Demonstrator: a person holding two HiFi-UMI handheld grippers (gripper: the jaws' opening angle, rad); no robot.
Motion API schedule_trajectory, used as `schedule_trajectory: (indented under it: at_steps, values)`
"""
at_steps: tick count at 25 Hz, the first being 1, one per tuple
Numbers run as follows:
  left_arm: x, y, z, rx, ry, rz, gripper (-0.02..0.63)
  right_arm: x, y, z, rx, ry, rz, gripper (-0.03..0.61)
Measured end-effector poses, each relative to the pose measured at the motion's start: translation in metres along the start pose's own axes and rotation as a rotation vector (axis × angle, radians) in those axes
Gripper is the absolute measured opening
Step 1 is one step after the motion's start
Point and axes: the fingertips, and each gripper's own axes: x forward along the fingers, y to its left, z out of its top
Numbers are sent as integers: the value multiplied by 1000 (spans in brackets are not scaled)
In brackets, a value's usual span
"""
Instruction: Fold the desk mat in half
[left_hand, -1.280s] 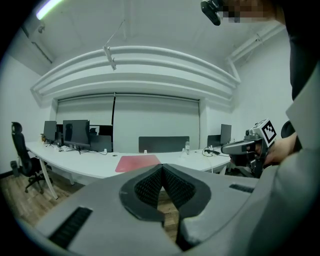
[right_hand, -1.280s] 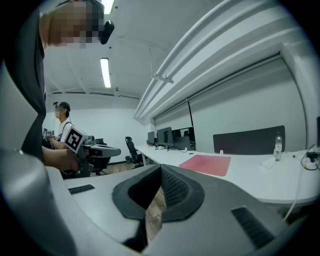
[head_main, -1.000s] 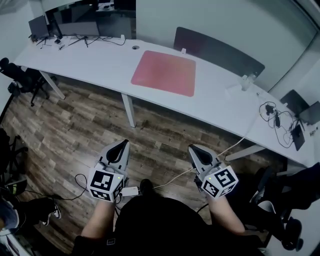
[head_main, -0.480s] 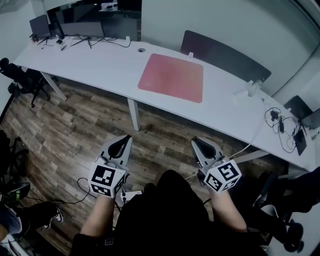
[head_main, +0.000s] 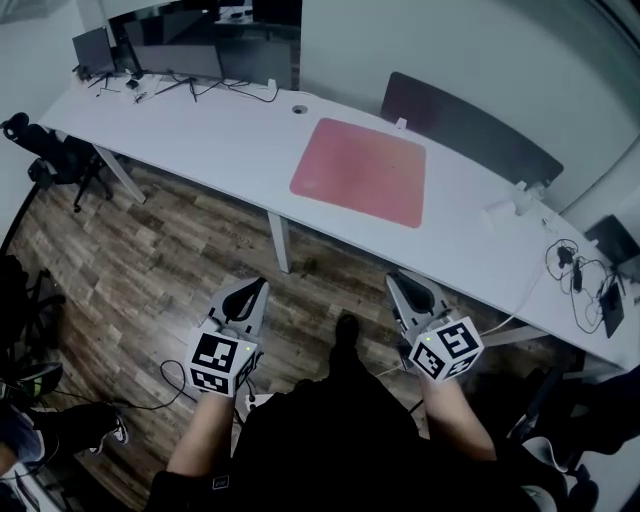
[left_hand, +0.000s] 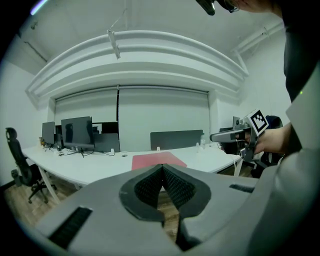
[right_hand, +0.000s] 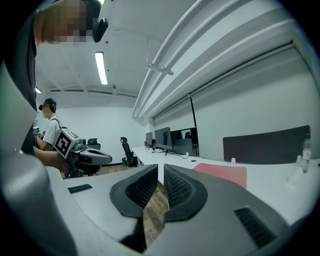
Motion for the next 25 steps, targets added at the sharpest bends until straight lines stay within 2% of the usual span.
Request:
schedule_trajectory:
  at_steps: [5,12,20,25]
  values:
    - [48,10,4,-1,33,1,3,29,-36,-1,-2,13,9,31]
    - [146,18,17,4,79,-34,3,65,-121,0,-44,55,-23,31]
    - [248,22,22,41,163,-46,3,107,-203,-23,0,140,-6,40]
    - [287,25,28,41,183,-29,3,125,-245,-28,17,165,9,58]
